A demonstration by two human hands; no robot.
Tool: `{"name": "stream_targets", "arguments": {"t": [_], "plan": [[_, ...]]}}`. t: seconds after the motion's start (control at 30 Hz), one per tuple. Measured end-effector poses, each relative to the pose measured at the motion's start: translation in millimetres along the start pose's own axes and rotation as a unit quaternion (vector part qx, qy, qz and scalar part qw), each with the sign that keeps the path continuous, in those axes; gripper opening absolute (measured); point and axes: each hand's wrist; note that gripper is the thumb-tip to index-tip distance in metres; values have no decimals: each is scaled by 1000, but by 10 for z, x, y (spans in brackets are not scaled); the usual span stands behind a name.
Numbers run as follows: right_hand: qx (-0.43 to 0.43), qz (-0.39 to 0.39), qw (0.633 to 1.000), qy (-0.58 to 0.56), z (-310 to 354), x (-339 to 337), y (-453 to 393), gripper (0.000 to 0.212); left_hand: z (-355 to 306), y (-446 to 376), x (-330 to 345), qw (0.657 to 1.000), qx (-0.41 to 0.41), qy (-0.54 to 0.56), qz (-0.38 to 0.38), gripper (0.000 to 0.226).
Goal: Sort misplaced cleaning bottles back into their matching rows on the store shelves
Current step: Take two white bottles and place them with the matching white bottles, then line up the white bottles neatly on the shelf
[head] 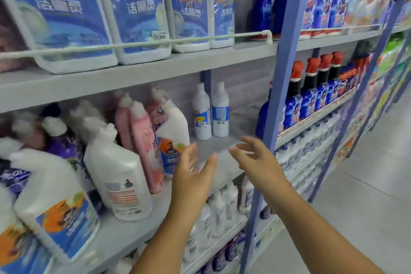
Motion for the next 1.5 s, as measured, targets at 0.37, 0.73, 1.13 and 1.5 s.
{"name": "stream_targets", "arguments": {"t": [0.37,0.73,1.13,1.5], "plan": [[43,-13,999,-6,-361,160,-1808,65,288,-1601,926,990,2,-91,-110,33],[14,-28,997,-64,-713,708,-2702,42,650,-2533,1011,980,-10,-108,-166,52],[-61,23,996,-55,-749,397,-2068,41,755,-1847,938,967,17,-159,-196,41],[-68,56,995,-37,-685,-19,-1196,47,599,-1000,840,985,34,-78,-149,53]]}}
Point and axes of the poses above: each hand's wrist, its own y-axis away from the middle knuckle, its own x-axis out of the palm, z = x × y, and after that the axes turned 2 degrees about -y, right-handed
